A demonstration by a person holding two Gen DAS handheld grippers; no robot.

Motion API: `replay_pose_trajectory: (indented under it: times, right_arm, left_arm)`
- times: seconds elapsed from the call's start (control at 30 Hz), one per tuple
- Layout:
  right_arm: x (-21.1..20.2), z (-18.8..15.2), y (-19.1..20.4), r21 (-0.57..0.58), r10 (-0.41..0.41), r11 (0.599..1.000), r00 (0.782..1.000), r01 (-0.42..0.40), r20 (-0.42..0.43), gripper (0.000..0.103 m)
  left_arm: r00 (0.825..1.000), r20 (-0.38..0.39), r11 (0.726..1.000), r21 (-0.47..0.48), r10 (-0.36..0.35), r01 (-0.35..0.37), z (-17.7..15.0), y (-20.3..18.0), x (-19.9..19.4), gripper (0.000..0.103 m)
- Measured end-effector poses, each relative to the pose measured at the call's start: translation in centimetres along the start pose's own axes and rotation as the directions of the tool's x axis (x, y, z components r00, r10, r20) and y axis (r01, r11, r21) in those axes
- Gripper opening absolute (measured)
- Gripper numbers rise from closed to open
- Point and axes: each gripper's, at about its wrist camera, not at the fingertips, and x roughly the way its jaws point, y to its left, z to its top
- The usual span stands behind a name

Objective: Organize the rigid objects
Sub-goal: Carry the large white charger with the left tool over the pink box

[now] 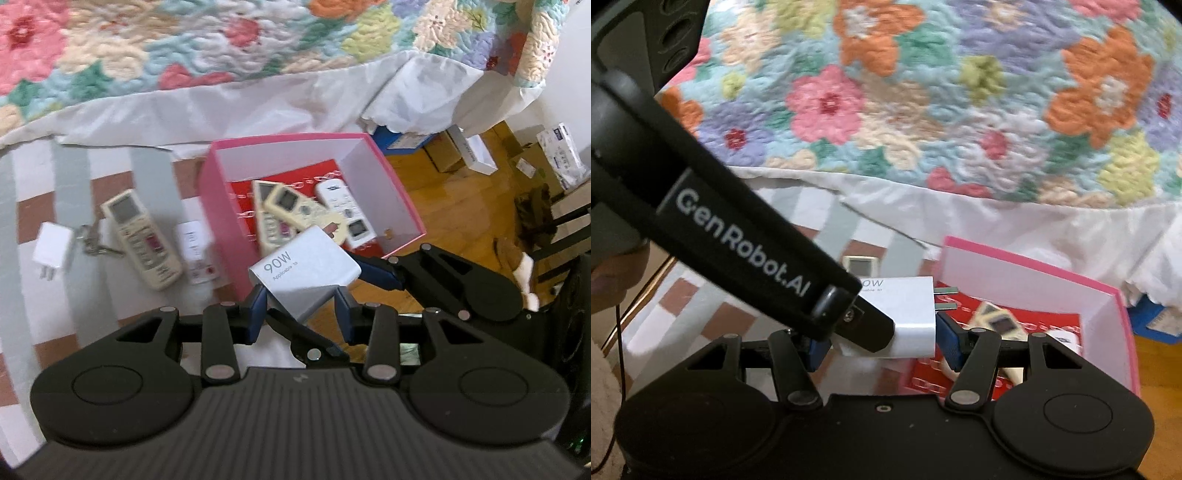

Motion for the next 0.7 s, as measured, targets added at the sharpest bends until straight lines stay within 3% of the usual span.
replay_pose_trajectory:
  times: [0.3, 0.57, 0.7]
  right_arm:
    - [3.1, -0.2, -7.7, 0.211, 0.051, 0.977, 0.986, -0.016, -0.158, 0.064]
    - [8.1, -1.7, -11.6, 0.325, 0.146, 0.945, 0.924, -0.025, -0.352, 0.063]
    - [9.3, -1.9, -12.0, 0.331, 0.157, 0.943, 0.91, -0.023, -0.384, 0.063]
  left_arm:
    - [0.99, -0.129, 0.996, -0.081, -0.055, 0.045, 4.5, -1.9, 7.2, 0.04]
    - [0.969, -0.243, 0.985, -0.171, -0.05, 0.008, 5.6, -1.6, 13.9, 0.04]
    - [0.971, -0.24, 0.987, -0.158, -0.024, -0.015, 5.3, -2.0, 14.8, 0.039]
